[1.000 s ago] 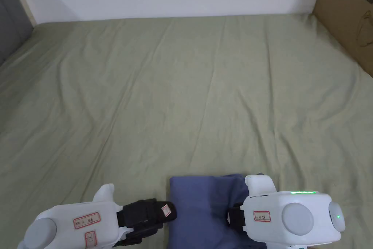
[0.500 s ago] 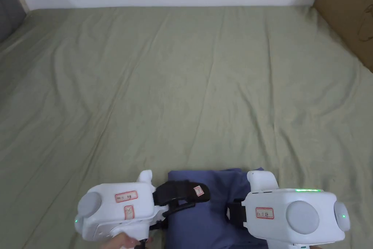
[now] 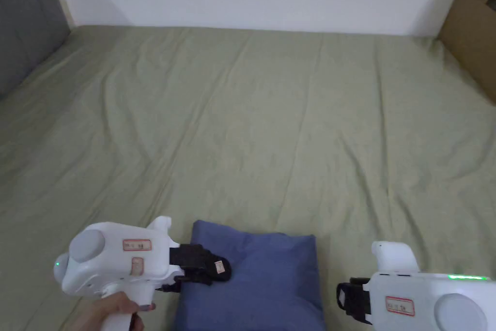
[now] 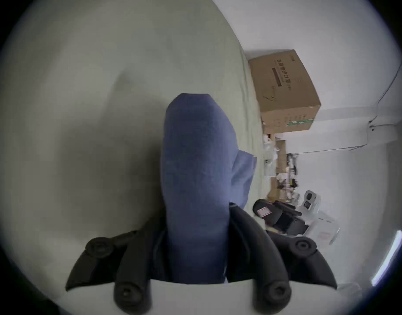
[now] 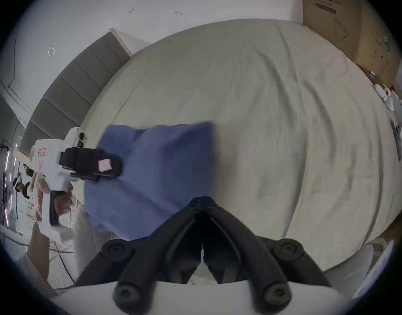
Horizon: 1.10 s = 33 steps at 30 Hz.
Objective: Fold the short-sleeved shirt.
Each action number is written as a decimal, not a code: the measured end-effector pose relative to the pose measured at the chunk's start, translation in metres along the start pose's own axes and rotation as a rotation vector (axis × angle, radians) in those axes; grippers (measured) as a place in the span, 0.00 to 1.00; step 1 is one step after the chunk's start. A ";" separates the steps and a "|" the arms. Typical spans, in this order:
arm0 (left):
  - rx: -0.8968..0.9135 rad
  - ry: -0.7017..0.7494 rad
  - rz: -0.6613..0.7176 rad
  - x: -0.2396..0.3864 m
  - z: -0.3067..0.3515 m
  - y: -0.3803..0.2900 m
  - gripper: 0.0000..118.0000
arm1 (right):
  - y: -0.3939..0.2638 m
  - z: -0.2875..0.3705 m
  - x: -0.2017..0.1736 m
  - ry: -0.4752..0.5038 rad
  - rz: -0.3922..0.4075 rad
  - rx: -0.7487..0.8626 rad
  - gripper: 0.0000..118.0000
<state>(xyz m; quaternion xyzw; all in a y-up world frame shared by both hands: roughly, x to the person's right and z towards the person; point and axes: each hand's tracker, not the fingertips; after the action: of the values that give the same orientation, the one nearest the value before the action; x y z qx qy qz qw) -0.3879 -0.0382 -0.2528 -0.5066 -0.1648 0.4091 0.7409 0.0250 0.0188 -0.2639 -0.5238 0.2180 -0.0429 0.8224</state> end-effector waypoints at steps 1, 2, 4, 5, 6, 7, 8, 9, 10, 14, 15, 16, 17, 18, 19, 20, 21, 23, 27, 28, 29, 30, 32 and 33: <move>0.011 0.044 -0.018 -0.005 0.017 0.008 0.20 | 0.000 0.000 0.002 -0.009 -0.003 0.002 0.00; 0.017 0.096 -0.036 -0.010 0.038 0.018 0.20 | 0.001 0.000 0.004 -0.018 -0.008 0.002 0.00; 0.032 0.224 -0.056 -0.022 0.075 0.037 0.20 | 0.002 -0.002 0.009 -0.030 -0.024 0.000 0.00; 0.033 0.294 -0.070 -0.020 0.094 0.041 0.20 | 0.002 -0.003 0.011 -0.033 -0.036 -0.002 0.00; 0.044 0.411 -0.109 -0.024 0.111 0.049 0.20 | 0.002 -0.004 0.012 -0.033 -0.044 -0.004 0.00; 0.041 0.499 -0.129 -0.026 0.125 0.056 0.20 | 0.002 -0.004 0.014 -0.035 -0.048 -0.004 0.00; 0.027 0.599 -0.136 -0.029 0.137 0.063 0.20 | 0.002 -0.005 0.014 -0.038 -0.050 -0.006 0.00; 0.016 0.694 -0.152 -0.033 0.147 0.071 0.20 | 0.003 -0.007 0.014 -0.045 -0.052 -0.010 0.00; 0.007 0.792 -0.162 -0.035 0.155 0.077 0.20 | 0.003 -0.008 0.014 -0.052 -0.054 -0.014 0.00; -0.019 1.130 -0.274 -0.047 0.168 0.092 0.35 | 0.003 -0.015 0.014 -0.048 -0.061 -0.025 0.00; -0.023 1.207 -0.300 -0.048 0.168 0.093 0.60 | 0.003 -0.017 0.012 -0.048 -0.059 -0.029 0.00; -0.021 1.260 -0.323 -0.049 0.167 0.093 0.67 | 0.003 -0.018 0.010 -0.049 -0.053 -0.034 0.00; -0.026 1.306 -0.340 -0.054 0.167 0.094 0.73 | 0.003 -0.020 0.009 -0.049 -0.046 -0.040 0.00; -0.030 1.353 -0.342 -0.054 0.167 0.094 0.78 | 0.003 -0.021 0.008 -0.048 -0.042 -0.044 0.00; -0.017 1.351 -0.328 -0.053 0.168 0.092 0.92 | 0.003 -0.021 0.007 -0.044 -0.038 -0.046 0.00; 0.002 1.315 -0.323 -0.048 0.170 0.089 0.97 | 0.002 -0.021 0.007 -0.038 -0.035 -0.048 0.00; 0.038 1.264 -0.312 -0.043 0.171 0.086 0.96 | 0.002 -0.021 0.006 -0.034 -0.034 -0.047 0.00; 0.067 1.196 -0.291 -0.031 0.172 0.080 0.96 | 0.002 -0.020 0.006 -0.027 -0.032 -0.046 0.00; 0.201 0.980 -0.293 0.013 0.169 0.060 0.26 | 0.001 -0.017 0.010 -0.011 -0.039 -0.033 0.00; 0.222 0.894 -0.271 0.021 0.164 0.054 0.04 | 0.000 -0.015 0.011 -0.008 -0.042 -0.028 0.00; 0.254 0.828 -0.269 0.032 0.160 0.048 0.03 | 0.000 -0.013 0.012 -0.003 -0.044 -0.023 0.00; 0.275 0.761 -0.282 0.043 0.154 0.040 0.02 | -0.001 -0.010 0.013 0.002 -0.045 -0.017 0.00; 0.326 0.677 -0.328 0.066 0.139 0.022 0.00 | -0.002 -0.005 0.015 0.012 -0.052 -0.002 0.00; 0.359 0.657 -0.347 0.077 0.130 0.016 0.00 | -0.003 -0.002 0.017 0.019 -0.058 0.005 0.00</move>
<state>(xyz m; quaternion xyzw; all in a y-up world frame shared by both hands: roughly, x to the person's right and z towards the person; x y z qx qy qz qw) -0.4330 0.1039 -0.2237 -0.4377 0.0716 0.1169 0.8886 0.0401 0.0102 -0.2676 -0.5273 0.2103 -0.0720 0.8201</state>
